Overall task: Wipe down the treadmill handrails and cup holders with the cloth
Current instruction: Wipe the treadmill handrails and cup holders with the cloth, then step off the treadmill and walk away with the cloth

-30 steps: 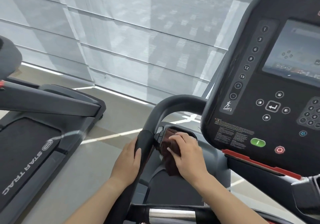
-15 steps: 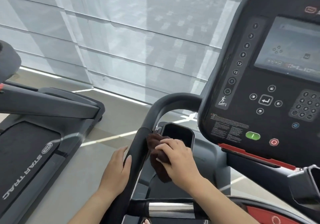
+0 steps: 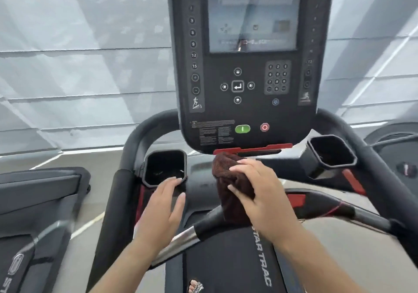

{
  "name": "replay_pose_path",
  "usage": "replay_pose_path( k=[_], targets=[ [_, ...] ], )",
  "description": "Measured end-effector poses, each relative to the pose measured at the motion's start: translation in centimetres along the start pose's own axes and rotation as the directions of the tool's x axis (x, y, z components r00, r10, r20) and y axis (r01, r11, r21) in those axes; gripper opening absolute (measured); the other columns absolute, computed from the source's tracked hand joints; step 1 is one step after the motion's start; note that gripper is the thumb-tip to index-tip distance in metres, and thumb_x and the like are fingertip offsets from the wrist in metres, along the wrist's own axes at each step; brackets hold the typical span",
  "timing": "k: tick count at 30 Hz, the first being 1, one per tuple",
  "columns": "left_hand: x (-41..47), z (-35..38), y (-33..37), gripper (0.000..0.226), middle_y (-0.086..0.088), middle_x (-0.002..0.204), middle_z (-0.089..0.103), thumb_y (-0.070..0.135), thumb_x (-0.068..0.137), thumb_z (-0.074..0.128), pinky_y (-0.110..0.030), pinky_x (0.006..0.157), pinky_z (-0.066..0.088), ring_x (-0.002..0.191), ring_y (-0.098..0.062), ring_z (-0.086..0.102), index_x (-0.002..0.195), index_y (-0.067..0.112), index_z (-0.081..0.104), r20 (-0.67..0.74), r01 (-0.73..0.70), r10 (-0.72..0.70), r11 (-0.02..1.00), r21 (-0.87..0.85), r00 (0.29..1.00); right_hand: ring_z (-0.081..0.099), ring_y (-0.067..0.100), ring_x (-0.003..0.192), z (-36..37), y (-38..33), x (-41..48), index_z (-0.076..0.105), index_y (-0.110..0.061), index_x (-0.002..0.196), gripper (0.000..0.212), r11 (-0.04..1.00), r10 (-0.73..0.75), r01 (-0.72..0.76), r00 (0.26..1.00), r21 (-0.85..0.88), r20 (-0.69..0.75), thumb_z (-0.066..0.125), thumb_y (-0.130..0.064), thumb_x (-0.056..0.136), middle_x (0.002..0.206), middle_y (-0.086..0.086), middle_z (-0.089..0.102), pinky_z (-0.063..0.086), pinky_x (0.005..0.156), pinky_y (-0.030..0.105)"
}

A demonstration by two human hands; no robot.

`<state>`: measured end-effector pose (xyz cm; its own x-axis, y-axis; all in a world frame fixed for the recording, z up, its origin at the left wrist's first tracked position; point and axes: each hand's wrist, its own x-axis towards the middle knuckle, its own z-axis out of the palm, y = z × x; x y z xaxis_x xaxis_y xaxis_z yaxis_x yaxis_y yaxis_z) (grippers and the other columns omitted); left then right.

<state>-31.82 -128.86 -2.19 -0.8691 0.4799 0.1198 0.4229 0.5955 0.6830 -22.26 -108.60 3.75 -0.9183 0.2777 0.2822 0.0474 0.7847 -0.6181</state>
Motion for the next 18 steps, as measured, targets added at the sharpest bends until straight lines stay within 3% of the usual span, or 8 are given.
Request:
replay_pose_path(
  k=[6,11,15,18],
  targets=[
    [-3.0,4.3,6.9,0.031,0.006,0.131,0.049,0.026,0.092,0.046,-0.022,0.105,0.026,0.125,-0.01,0.041,0.122,0.02,0.053,0.13,-0.156,0.152,0.987,0.022,0.98,0.049,0.023,0.114,-3.0,3.7,-9.7,0.06,-0.026,0.112,0.028,0.97,0.199,-0.199,0.98,-0.139,-0.016,0.066,-0.029,0.085,0.126,-0.006,0.055,0.046,0.088,0.047],
    [-8.2,7.3,13.3,0.031,0.003,0.134,0.047,0.025,0.091,0.05,-0.027,0.108,0.023,0.128,-0.013,0.037,0.121,0.02,0.055,0.201,-0.322,0.312,0.947,0.014,0.928,0.053,0.026,0.111,-5.9,5.7,-21.0,0.062,-0.025,0.11,0.028,0.912,0.374,-0.389,0.919,-0.128,-0.129,0.068,-0.029,0.083,0.124,-0.006,0.058,0.048,0.084,0.048],
    [-13.1,11.0,18.0,0.031,0.006,0.135,0.046,0.03,0.091,0.046,-0.027,0.108,0.025,0.128,-0.009,0.037,0.121,0.023,0.052,0.353,-0.433,0.435,0.897,-0.09,0.828,0.05,0.023,0.112,-9.1,6.1,-30.4,0.058,-0.028,0.114,0.03,0.822,0.517,-0.551,0.828,-0.145,-0.218,0.063,-0.035,0.086,0.128,-0.01,0.053,0.046,0.086,0.046],
    [-17.6,15.2,22.7,0.033,0.005,0.134,0.047,0.033,0.091,0.044,-0.02,0.103,0.028,0.124,-0.01,0.042,0.121,0.022,0.053,0.487,-0.517,0.535,0.836,-0.185,0.691,0.049,0.022,0.112,-11.4,6.2,-37.9,0.056,-0.03,0.116,0.031,0.714,0.621,-0.685,0.715,-0.145,-0.32,0.061,-0.036,0.087,0.131,-0.011,0.051,0.045,0.085,0.042]
  ],
)
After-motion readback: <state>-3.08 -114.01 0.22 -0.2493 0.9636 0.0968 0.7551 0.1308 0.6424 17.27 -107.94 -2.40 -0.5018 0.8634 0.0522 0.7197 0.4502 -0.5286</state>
